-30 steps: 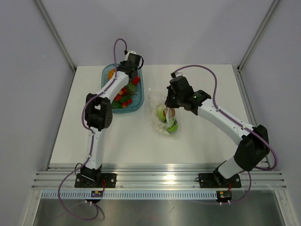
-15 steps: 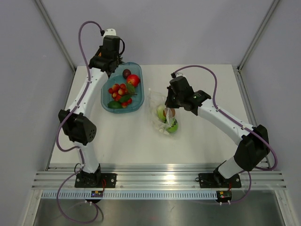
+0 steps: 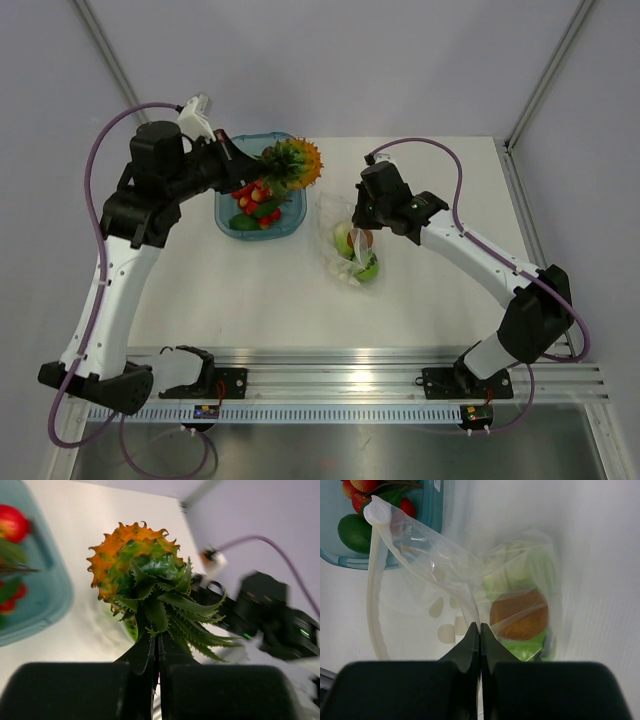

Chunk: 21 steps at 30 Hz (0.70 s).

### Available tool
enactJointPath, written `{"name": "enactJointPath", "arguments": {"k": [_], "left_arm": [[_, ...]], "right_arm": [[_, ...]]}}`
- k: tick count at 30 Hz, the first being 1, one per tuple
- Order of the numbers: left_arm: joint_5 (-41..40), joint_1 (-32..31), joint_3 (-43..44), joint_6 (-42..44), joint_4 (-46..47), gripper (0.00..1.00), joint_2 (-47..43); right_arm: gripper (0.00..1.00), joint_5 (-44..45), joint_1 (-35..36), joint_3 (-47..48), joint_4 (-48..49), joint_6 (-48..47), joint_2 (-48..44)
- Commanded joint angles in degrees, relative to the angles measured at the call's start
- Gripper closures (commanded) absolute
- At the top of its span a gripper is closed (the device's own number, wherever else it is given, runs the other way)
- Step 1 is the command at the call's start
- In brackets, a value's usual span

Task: Place the food in the zip-top bag and seal the zipper
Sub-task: Place the fake fruit in the zipper food storage bag.

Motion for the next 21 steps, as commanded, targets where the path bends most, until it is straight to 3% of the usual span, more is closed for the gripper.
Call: {"name": "enactJointPath", "arguments": {"k": [1,9,21], "left_arm": [[18.5,0.0,-4.9,-9.8,9.2,1.00,-2.9],[25.7,-0.8,-21.5,-19.7,19.9,1.00,-8.2],[21.5,-3.1,-24.6,-19.1,21.4,1.00,-3.4]], "right_arm": [[1.00,1.6,-0.5,0.9,1.3,0.1,-2.1],[1.00,2.8,-0.5,0.2,0.8,0.8,-3.7],[1.00,1.2,-0.6,-0.1,1.7,2.9,-4.6]]}}
